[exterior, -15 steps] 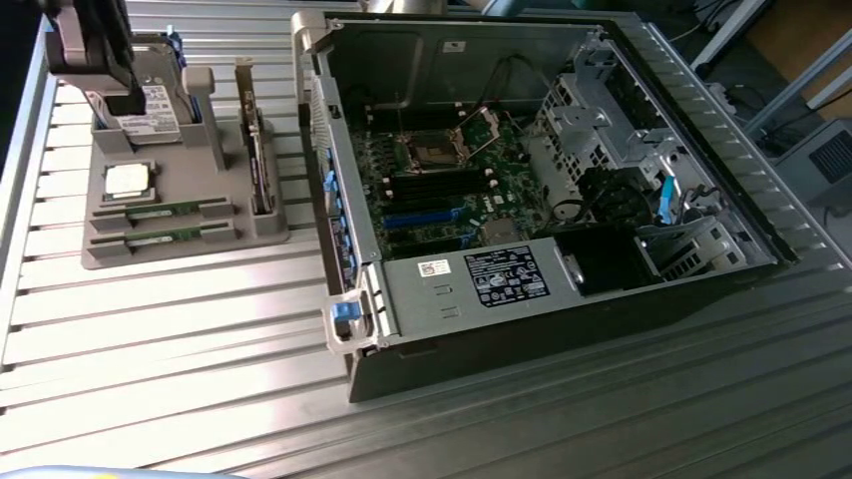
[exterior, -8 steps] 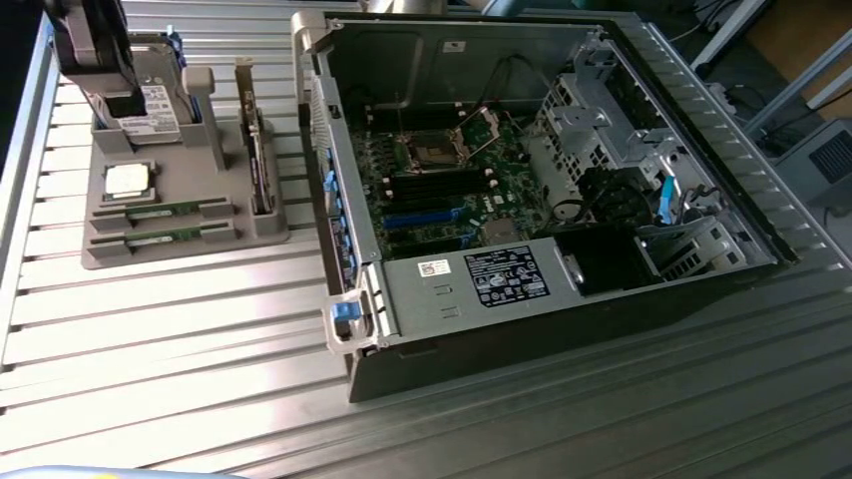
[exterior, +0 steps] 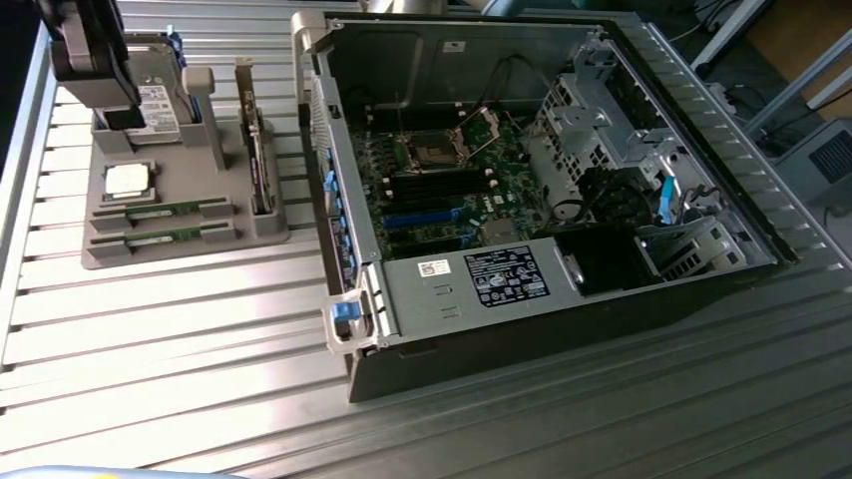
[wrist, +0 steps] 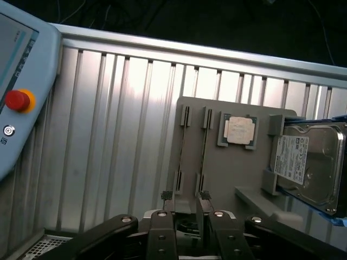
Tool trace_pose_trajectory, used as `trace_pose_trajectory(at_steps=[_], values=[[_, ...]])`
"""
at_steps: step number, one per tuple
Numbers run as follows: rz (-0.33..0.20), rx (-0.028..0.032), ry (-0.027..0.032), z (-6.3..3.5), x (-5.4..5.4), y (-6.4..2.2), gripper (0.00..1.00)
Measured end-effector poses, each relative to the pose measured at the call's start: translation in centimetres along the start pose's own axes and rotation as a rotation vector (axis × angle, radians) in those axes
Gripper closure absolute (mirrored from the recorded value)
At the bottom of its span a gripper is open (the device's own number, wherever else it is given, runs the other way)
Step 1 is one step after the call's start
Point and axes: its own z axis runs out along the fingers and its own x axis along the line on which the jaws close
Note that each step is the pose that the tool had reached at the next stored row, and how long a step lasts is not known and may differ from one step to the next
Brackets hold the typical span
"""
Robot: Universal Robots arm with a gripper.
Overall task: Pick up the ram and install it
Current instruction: 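Pick up the ram and move it above insertion slot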
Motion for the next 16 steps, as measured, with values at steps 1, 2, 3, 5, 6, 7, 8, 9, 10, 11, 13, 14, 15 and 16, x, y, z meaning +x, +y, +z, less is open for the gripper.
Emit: trace_pose_trajectory(at_steps=[1, 2, 3, 5, 6, 7, 8, 9, 10, 11, 13, 14, 15, 16], values=[[0.000, 0.0000, -0.0003, 0.27, 0.0, 0.10, 0.70], [0.000, 0.0001, -0.0005, 0.59, 0.0, 0.15, 0.70], [0.000, 0.0000, -0.0004, 0.73, 0.0, 0.15, 0.70], [0.000, 0.0000, -0.0008, 1.22, 0.0, 0.13, 0.70], [0.000, 0.0002, -0.0011, 1.59, 0.0, 0.12, 0.70], [0.000, 0.0002, -0.0013, 1.99, 0.0, 0.10, 0.70], [0.000, 0.0001, -0.0016, 2.26, 0.0, 0.09, 0.70], [0.000, 0.0002, -0.0021, 2.49, 0.0, 0.08, 0.70], [0.000, 0.0003, -0.0030, 2.77, 0.0, 0.07, 0.70], [0.000, 0.0005, -0.0038, 3.00, 0.1, 0.06, 0.70], [0.000, 0.0006, -0.0052, 3.70, 0.1, 0.03, 0.70], [0.000, 0.0006, -0.0054, 4.05, 0.1, 0.02, 0.70], [0.000, 0.0007, -0.0058, 4.35, 0.1, 0.01, 0.70], [0.000, 0.0007, -0.0061, 4.65, 0.1, 0.00, 0.70]])
